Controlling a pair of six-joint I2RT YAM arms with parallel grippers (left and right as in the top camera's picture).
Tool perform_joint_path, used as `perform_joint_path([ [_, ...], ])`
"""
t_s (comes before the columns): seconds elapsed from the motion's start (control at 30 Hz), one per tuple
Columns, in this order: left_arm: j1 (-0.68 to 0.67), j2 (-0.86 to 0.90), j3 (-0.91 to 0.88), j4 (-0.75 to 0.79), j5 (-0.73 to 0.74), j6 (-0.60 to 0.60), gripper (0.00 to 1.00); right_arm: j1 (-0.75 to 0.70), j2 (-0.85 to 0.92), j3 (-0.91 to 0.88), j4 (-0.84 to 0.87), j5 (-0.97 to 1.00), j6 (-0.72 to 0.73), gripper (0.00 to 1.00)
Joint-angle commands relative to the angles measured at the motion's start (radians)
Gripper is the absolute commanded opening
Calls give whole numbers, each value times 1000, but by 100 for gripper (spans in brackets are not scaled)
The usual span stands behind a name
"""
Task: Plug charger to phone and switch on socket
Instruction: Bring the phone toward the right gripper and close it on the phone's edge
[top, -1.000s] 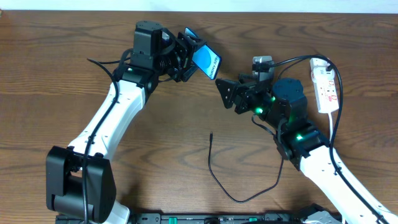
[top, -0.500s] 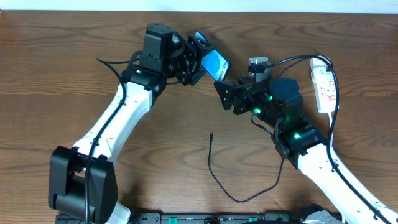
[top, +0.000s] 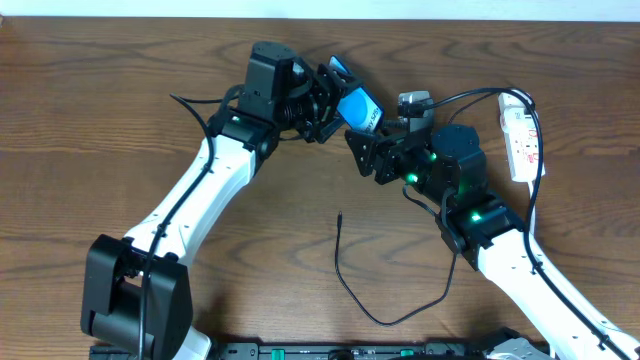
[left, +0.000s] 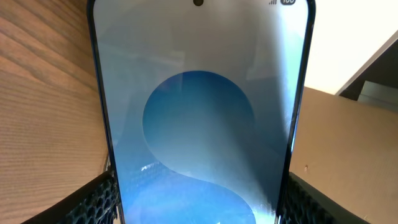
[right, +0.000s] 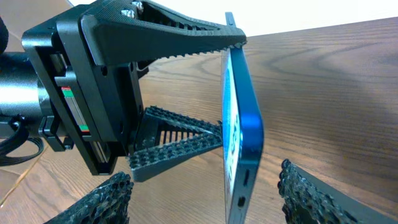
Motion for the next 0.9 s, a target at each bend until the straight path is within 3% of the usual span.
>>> perform_joint_path([
  [0.0,-13,-32,22,13,-2,-8,8,7,8,16,1,10,-17,73],
  [0.57,-40,-32,22,14,-2,-8,7,7,8,16,1,32,-17,64],
  [0.87,-40,-32,22,14,3,-8,7,7,16,16,1,35,-24,55],
])
